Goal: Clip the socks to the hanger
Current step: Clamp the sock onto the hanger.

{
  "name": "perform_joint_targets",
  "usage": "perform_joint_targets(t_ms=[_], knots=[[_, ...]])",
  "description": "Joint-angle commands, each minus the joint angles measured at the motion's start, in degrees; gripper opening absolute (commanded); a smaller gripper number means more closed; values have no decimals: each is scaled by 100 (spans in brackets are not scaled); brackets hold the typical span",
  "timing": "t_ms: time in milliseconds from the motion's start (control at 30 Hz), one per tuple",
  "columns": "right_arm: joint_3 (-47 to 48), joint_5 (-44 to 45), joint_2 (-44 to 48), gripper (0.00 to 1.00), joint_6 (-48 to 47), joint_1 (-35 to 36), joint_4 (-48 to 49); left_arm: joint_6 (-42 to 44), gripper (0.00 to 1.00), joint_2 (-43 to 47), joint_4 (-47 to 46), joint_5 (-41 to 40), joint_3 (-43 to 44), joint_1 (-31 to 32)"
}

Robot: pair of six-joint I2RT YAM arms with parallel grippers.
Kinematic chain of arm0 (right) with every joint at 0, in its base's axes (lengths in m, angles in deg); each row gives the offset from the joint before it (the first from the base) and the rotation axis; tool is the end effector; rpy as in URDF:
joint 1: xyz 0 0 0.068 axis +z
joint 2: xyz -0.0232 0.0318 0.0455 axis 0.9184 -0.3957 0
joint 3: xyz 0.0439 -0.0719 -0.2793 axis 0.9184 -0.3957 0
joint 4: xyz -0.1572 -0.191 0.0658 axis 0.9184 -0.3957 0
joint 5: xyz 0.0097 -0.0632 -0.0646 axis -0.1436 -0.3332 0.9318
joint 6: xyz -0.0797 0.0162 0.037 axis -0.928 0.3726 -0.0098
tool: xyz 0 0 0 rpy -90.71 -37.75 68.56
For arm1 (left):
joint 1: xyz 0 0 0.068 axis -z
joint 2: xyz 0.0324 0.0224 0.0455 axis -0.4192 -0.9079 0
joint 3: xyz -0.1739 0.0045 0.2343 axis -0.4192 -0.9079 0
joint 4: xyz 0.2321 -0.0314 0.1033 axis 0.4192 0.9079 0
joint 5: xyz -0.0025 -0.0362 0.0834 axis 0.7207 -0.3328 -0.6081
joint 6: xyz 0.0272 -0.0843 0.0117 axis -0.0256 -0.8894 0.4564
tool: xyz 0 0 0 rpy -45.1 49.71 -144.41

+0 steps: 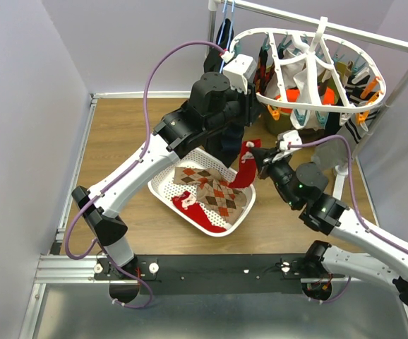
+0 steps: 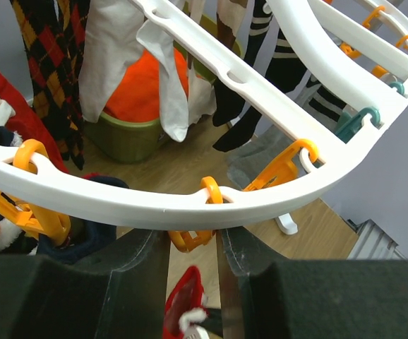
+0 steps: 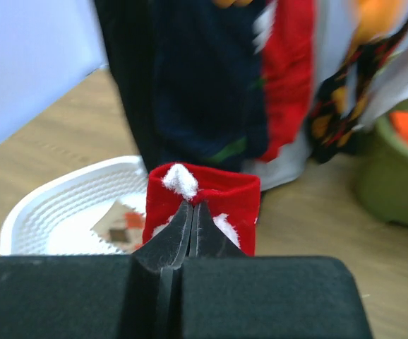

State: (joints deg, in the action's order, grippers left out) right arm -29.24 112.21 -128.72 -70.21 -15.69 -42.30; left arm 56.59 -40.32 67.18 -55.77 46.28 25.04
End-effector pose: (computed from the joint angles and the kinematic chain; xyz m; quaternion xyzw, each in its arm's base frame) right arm 0.1661 0.1542 0.3570 -0.1430 0.6866 0.1903 0.6870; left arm 0.2678 -0.3153 0.4983 0.1822 0.7363 -0.3742 0.5335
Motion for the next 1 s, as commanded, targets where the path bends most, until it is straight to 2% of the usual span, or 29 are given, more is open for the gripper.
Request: perform_joint_targets(t_ms=[0,133,333,567,967], knots=[[297,69,-18,1,-691,-389,435,1,0,190,-54,271,17,-43],[464,-256,-62,1,-902,-801,612,1,0,234,-62,324,-62,-69],[869,-1196,-264,1,-973,-1373,559,-43,0,313,-159,455,-229,-113],[1203,-2303,-387,1,-885,-1672,340,-78,0,400,-194,534,-361,-148],[1291,-2945,-335,1,-727,-1980,6,-96,0,445,-247,561,-440,-236]])
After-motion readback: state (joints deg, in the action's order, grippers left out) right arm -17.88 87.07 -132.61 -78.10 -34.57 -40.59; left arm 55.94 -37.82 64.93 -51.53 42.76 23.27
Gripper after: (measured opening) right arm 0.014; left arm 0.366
